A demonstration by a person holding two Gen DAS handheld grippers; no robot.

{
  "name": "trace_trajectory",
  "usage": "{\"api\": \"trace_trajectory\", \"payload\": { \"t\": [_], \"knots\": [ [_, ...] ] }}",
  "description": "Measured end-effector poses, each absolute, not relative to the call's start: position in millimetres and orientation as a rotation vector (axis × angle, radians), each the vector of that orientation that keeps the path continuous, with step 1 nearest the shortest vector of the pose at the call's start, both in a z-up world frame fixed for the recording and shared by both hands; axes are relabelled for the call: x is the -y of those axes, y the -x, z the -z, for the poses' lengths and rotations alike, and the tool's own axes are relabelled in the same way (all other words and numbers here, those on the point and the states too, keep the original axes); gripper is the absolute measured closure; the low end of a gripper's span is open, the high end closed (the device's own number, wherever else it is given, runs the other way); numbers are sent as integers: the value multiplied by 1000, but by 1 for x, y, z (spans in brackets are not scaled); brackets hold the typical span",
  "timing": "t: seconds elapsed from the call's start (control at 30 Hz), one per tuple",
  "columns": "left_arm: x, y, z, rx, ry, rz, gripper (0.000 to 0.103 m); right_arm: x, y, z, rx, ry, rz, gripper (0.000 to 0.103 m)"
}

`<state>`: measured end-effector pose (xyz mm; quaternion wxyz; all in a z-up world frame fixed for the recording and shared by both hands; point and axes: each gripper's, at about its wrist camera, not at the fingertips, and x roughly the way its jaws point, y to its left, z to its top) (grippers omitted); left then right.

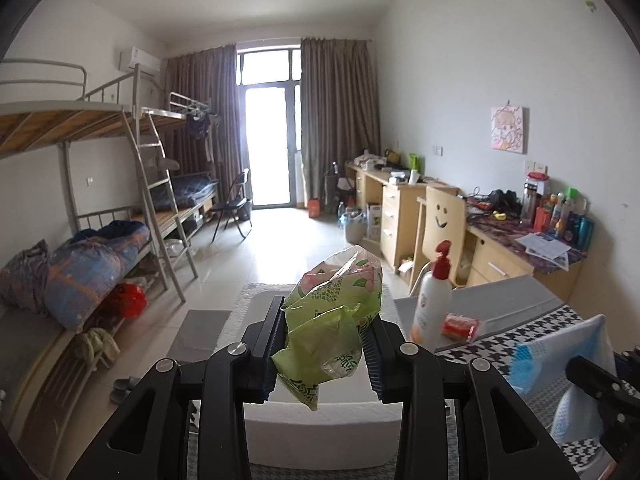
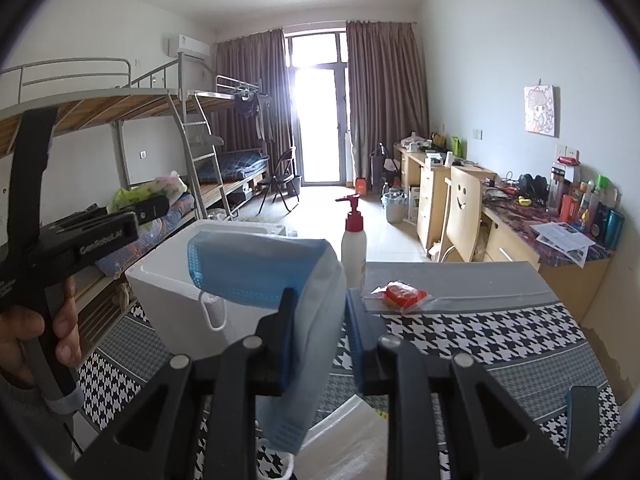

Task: Organize soft objects
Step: 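Carry the green bag with the left tool while the right tool carries the mask to the box, then open the left tool over the white foam box to drop the green bag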

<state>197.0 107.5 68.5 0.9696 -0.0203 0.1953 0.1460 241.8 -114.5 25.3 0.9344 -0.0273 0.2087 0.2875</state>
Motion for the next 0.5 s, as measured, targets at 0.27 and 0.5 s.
{"api": "trace_trajectory", "payload": {
  "t": [0.27,0.5],
  "knots": [
    [-127,-212,-65,-444,72,-299,66,105,-244,-26,-431,75,-590,75],
    [-139,-227,-55,-497,93,-304,66,102,-248,-24,-442,77,-592,75]
  ]
}}
